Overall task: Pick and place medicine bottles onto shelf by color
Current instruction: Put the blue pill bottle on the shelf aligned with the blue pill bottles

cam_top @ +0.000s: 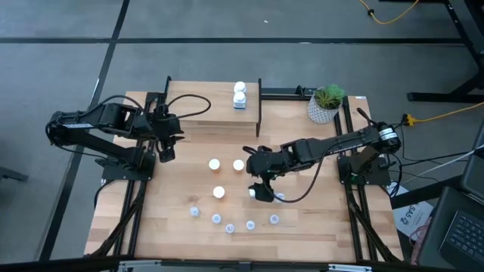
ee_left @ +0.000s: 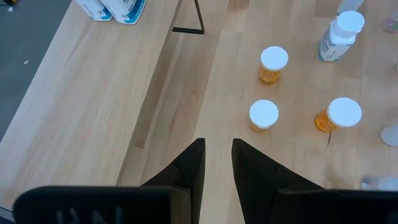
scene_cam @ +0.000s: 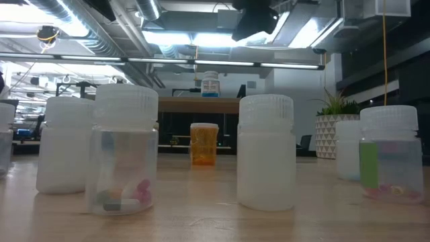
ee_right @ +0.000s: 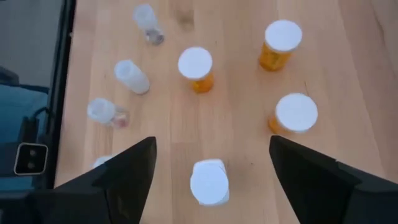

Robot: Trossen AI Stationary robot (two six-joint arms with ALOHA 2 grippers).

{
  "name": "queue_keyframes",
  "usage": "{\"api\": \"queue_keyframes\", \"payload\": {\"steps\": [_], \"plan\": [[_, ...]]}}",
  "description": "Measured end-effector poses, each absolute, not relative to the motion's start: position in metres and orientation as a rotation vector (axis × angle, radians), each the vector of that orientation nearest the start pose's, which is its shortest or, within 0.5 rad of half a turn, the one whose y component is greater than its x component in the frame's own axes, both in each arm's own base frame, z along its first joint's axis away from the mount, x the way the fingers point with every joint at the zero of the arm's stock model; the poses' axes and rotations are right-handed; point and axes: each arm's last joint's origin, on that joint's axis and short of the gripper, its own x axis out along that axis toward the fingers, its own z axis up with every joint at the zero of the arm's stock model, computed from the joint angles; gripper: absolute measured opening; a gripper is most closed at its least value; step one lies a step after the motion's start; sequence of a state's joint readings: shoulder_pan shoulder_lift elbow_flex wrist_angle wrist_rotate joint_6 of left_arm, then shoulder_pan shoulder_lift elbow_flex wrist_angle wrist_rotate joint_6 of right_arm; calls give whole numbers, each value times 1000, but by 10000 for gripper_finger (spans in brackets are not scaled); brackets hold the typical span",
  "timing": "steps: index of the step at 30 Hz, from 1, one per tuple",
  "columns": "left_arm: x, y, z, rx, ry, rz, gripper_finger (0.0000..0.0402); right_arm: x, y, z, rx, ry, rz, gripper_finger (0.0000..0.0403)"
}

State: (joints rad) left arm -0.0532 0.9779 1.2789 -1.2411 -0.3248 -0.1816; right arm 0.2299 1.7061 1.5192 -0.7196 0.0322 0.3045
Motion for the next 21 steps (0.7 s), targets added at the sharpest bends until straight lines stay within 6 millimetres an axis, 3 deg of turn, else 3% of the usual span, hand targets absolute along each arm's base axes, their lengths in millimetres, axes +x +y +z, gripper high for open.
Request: {"api": "queue_keyframes", "payload": {"steps": [21], "plan": [[145,2,376,11,895,337,73,376,94,253,-25,1080,148,315]]}}
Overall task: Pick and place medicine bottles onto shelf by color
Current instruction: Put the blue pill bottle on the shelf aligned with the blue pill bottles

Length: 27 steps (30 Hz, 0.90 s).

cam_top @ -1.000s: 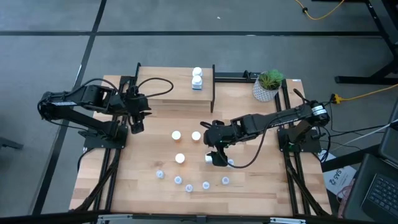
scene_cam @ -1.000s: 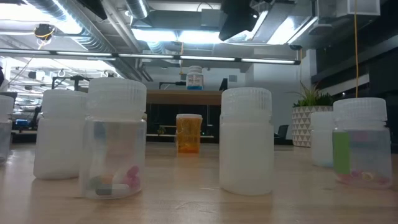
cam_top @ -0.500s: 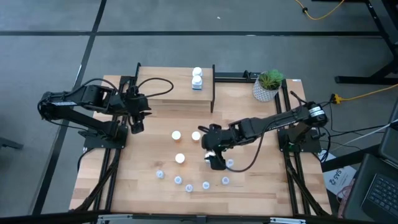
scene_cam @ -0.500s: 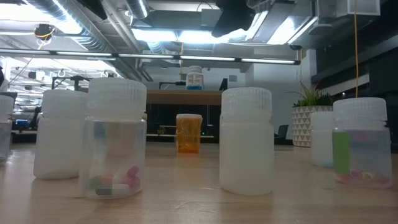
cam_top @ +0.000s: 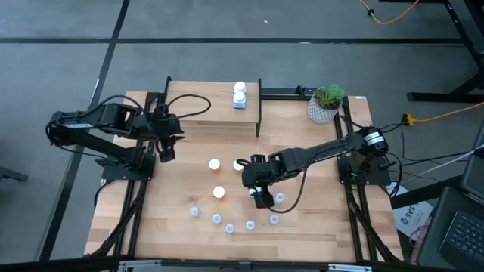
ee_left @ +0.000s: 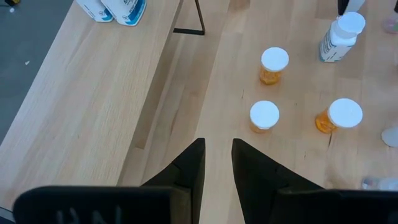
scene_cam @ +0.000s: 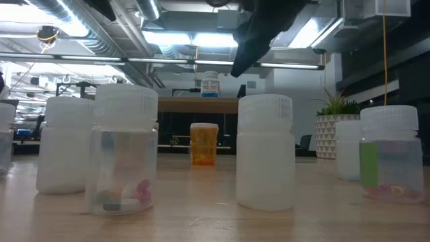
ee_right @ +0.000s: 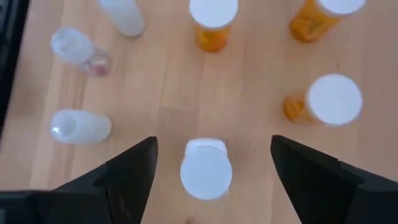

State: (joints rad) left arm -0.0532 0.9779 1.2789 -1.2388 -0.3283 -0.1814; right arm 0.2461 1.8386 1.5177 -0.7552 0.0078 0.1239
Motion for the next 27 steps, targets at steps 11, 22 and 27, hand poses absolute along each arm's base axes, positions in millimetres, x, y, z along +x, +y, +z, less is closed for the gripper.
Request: {"api": "queue_keyframes", "payload": {"steps": [11,22,27], "plan": [[145,2,376,11,896,337,73,384,98,221,-35,1186,148,315],[145,2,376,11,896,337,73,382,107,204,-23,1269,118,315],[145,2,376,11,895,337,73,383,106,200,-21,1283,74,315]]}}
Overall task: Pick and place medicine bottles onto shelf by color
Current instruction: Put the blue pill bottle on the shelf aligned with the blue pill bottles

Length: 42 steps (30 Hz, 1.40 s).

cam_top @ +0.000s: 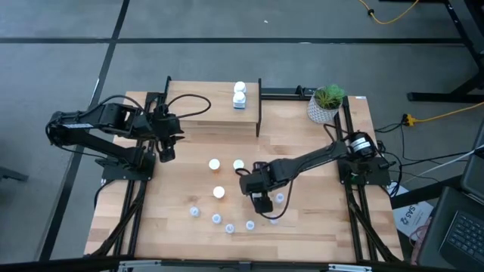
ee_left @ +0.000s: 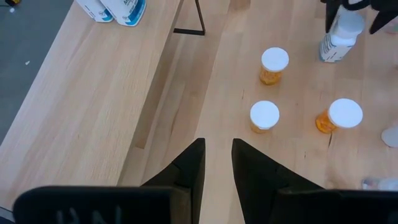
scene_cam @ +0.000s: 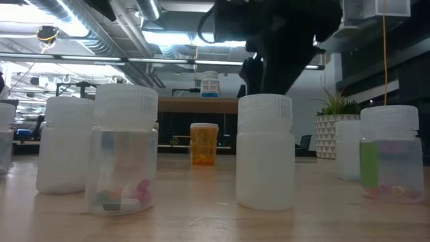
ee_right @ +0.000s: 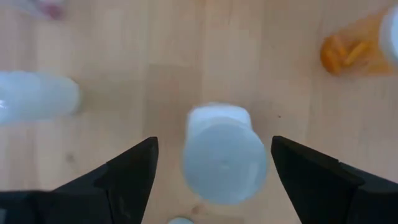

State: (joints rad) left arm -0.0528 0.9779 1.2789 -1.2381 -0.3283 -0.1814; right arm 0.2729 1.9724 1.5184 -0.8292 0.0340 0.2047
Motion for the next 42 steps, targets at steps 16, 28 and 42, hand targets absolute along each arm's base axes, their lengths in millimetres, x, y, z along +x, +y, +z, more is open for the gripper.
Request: {"api": "queue_keyframes", "payload": {"steps": [16,28,42], "plan": [[145,2,376,11,894,337,73,384,106,192,-12,1300,27,279],[145,2,376,11,894,337,73,384,106,193,26,1295,0,179],[145,2,376,11,894,337,73,399,77,274,-23,1251,20,180]]}}
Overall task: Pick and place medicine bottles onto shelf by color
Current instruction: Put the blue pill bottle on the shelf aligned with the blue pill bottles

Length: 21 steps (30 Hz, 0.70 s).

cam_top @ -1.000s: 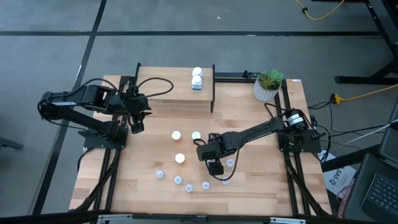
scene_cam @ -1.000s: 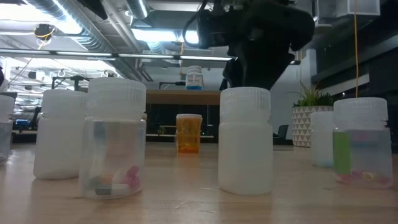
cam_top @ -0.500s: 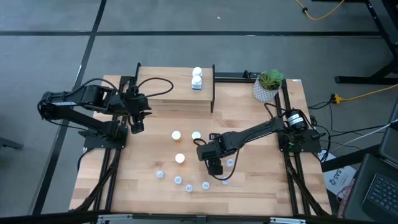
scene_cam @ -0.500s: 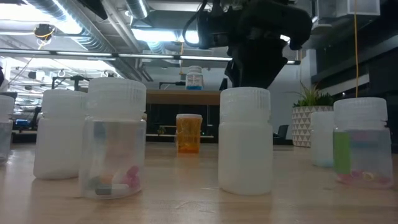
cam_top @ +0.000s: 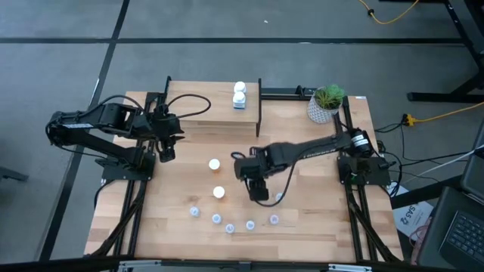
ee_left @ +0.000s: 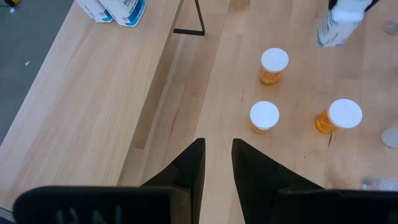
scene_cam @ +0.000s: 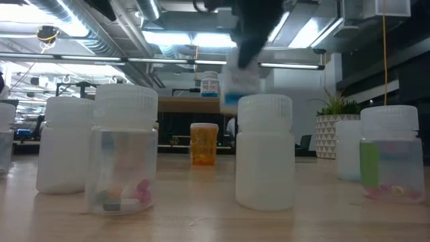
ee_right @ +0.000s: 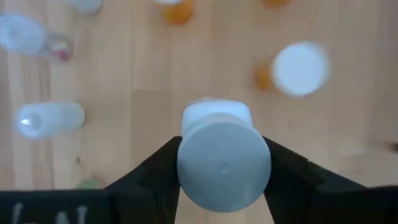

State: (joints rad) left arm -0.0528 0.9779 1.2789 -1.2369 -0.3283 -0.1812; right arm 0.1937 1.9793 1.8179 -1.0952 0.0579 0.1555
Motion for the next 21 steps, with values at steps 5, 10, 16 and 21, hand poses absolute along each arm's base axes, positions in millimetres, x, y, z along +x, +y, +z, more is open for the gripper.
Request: {"api": "queue_keyframes", "payload": {"steps": [5,10,16,21], "plan": [[145,2,376,11,894,337,73,402,47,313,-92,1191,-49,180],[145,2,376,12,893,338,73,406,8,343,-142,1096,-112,180],[145,2,376,12,894,339,73,410,-44,355,-176,1015,-165,180],[145,2,376,12,893,340,73,411,-84,349,-171,1009,-181,180]]}}
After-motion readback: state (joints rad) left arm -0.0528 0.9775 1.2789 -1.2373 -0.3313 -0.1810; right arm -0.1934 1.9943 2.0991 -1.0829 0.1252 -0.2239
